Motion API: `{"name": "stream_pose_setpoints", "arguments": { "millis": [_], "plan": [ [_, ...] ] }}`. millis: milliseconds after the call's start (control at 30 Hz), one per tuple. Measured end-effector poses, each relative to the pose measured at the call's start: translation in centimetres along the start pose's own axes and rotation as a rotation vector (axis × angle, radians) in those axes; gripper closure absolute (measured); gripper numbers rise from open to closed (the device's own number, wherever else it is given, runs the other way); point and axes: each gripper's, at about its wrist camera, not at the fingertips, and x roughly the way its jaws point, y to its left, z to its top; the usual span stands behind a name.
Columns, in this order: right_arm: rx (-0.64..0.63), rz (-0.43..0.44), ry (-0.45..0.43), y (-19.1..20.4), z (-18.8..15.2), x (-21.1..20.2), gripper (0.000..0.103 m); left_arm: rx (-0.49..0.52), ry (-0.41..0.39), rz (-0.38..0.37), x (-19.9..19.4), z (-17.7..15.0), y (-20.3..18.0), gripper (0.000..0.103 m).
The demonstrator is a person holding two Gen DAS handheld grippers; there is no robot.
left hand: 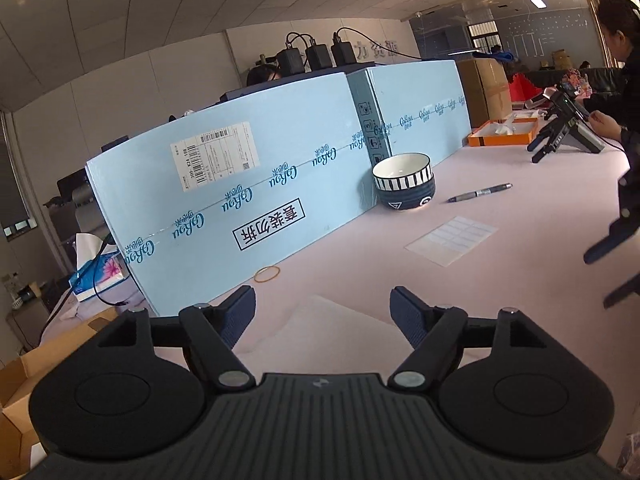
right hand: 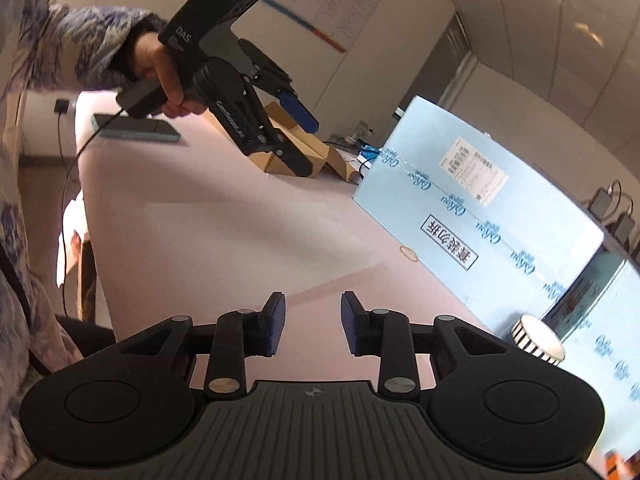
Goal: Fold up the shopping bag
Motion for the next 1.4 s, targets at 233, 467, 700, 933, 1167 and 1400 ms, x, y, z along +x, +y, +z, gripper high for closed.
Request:
{"name": "stream_pose_setpoints", "arguments": {
  "millis": [233,467,700,933,1167,1400],
  "plan": [
    [-0.463,0.085,0.021,2.1,-0.2,1.6,0.054,0.493,0.125,0.120,-4.1,-4.1,-7.0,0.023],
    [-0.714,0.163,0.007,3.7,0.3,2.8,0.050,0.736,0.193,0.011,-5.6,-5.1,-7.7,0.022],
    [-0.809,0.244,0.015,3.4,-0.2,3.7,0.050,0.655,0.263,-0.187,-4.8,-4.7,-4.8,0.022],
    [-0.826,0.282,-0.011,2.7,-0.4,4.4,0.050,0.709,0.291,-0.264,-3.8,-5.7,-5.6,0.022],
    [-0.819,0.315,-0.039,3.3,-0.1,5.1,0.050,0.699,0.259,-0.316,-3.0,-5.9,-5.2,0.017],
    [-0.827,0.304,-0.068,3.7,-0.1,5.3,0.050,0.785,0.189,-0.307,-3.0,-6.5,-6.0,0.008]
  ]
}}
